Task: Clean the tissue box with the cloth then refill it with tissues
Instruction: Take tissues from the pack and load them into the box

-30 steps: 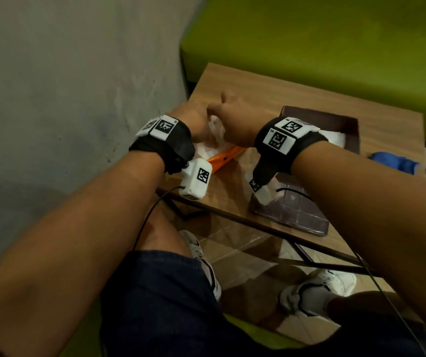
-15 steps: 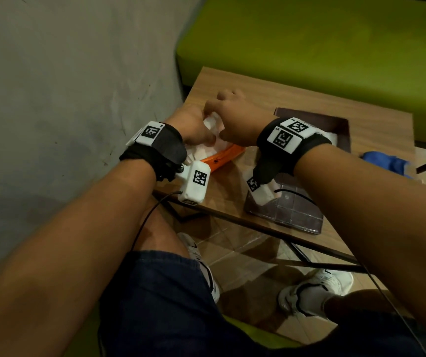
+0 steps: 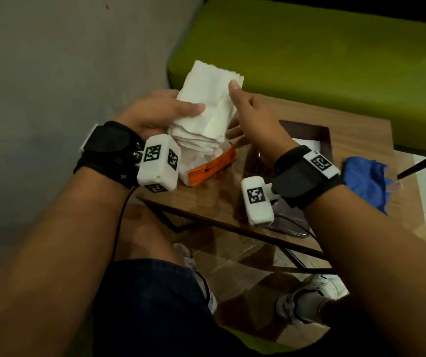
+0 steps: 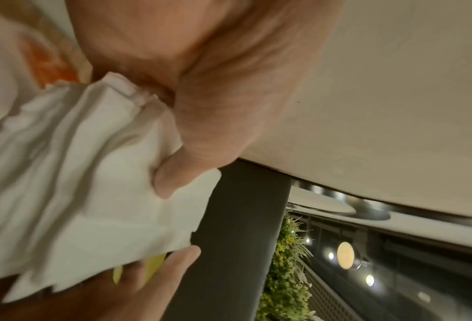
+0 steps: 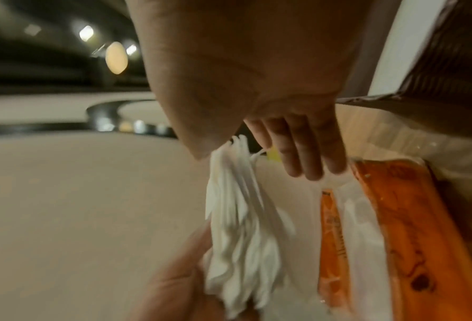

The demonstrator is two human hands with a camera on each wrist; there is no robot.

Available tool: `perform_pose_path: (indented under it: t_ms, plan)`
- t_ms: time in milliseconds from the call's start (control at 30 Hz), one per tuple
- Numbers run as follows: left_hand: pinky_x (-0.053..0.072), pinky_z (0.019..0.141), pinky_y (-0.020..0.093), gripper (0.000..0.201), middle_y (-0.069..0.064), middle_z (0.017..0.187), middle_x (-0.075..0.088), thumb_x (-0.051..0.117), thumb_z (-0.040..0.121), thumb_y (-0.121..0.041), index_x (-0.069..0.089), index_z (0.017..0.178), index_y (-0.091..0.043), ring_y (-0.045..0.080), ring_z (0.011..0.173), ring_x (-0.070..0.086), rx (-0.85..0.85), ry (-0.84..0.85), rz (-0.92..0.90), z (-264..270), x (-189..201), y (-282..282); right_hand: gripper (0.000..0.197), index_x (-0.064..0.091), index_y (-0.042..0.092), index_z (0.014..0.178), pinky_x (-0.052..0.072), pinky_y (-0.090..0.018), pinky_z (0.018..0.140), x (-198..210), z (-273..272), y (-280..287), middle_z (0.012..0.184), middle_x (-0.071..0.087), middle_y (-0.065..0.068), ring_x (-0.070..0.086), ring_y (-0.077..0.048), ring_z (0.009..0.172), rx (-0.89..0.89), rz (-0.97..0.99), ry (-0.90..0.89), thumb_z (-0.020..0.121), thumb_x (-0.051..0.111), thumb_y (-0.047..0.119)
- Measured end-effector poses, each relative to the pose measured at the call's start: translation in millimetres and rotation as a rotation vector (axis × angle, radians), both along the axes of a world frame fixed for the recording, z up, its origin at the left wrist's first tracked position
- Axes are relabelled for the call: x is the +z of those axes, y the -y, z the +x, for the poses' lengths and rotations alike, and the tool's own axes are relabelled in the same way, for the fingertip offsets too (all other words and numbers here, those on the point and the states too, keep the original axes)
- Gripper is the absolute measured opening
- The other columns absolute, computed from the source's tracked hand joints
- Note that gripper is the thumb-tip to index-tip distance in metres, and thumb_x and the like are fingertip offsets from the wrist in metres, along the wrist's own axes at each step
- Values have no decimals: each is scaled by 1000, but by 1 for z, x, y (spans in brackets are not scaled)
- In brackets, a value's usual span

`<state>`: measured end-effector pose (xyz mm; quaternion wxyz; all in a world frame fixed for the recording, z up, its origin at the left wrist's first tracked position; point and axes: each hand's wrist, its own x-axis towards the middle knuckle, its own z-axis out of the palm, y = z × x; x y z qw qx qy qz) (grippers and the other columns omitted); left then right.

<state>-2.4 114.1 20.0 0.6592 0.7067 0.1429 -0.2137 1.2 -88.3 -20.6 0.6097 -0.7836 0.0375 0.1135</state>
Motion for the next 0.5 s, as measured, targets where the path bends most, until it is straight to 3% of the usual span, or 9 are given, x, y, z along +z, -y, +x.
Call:
perform_pose_path:
  t_ms: [67,100,200,267,333,400,500]
  plan:
    - [62,98,49,42,20,126,76,72,98,-8,62,138,0,35,116,75,23,3,-174,-5,-3,16,82,64,19,137,60,-49,99,5,-6,7,119,79,-4,78,-23,105,106,223,-100,94,38,83]
    - [60,101,53,46,20,131,73,71,98,-5,59,142,-1,37,121,72,20,4,-253,-8,-6,26,80,62,20,143,55,-50,107,8,-10,12,128,76,-5,75,-24,116,141,368,-128,97,36,80]
    - [62,96,53,52,22,136,70,69,97,1,55,147,-1,39,125,70,-8,14,-329,-20,-15,58,78,54,14,150,49,-52,114,18,-23,36,141,68,-13,67,-31,128,164,669,-228,102,35,73]
    - [66,84,50,47,21,131,73,69,97,3,58,142,1,40,121,71,-16,43,-290,-29,-19,79,73,58,13,146,53,-53,110,20,-32,53,136,71,-13,70,-32,124,127,618,-227,101,46,70]
    - [65,90,45,40,18,129,75,68,99,0,61,139,-2,36,120,72,-36,69,-287,-39,-24,100,59,63,13,137,60,-52,100,18,-40,67,127,76,-10,76,-27,111,6,422,-150,100,61,59]
    - [60,102,44,38,13,132,74,65,105,-15,61,142,-8,29,122,72,-54,75,-321,-46,-27,120,46,61,13,136,64,-46,93,9,-46,77,124,76,-7,78,-22,105,-117,253,-43,103,64,44]
    - [61,100,40,40,7,125,77,54,111,-30,59,144,-8,22,114,76,33,78,-282,-53,-28,143,47,55,16,142,61,-48,98,-5,-52,87,128,72,-3,73,-20,111,-224,150,35,104,58,43]
